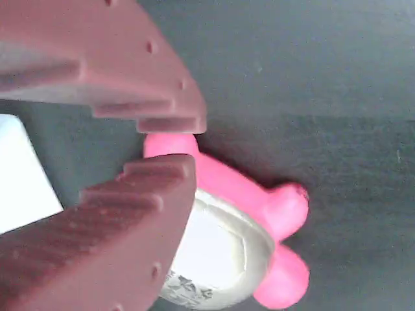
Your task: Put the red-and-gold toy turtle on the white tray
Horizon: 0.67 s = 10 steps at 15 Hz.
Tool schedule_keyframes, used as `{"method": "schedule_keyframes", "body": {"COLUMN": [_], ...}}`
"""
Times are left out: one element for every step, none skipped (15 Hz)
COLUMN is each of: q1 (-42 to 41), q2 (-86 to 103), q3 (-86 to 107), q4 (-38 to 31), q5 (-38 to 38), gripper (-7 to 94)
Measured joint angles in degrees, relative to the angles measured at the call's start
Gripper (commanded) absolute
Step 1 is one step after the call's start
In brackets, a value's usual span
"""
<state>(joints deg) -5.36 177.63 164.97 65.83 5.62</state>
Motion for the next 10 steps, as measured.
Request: {"method": "schedule_keyframes", "body": {"q1": [2.11, 3.34, 3.69, 4.22, 5.10, 5.36, 5.27, 5.10, 5.27, 5.36], "q2": [-7.47, -14.41, -20.83, -28.56, -36.12, -42.71, -48.96, -56.16, -62.75, -69.17], "q3": [-4.92, -10.90, -17.05, -23.91, -30.32, -36.56, -41.84, -47.64, -52.65, -58.10], "q4": [-1.76, -2.11, -2.02, -1.23, 0.97, 3.16, 5.62, 8.79, 11.34, 13.62], "q5": [2.37, 4.13, 5.71, 7.73, 9.76, 11.78, 13.80, 16.79, 19.95, 23.12], "gripper": [0, 0, 0, 0, 0, 0, 0, 0, 0, 0]}}
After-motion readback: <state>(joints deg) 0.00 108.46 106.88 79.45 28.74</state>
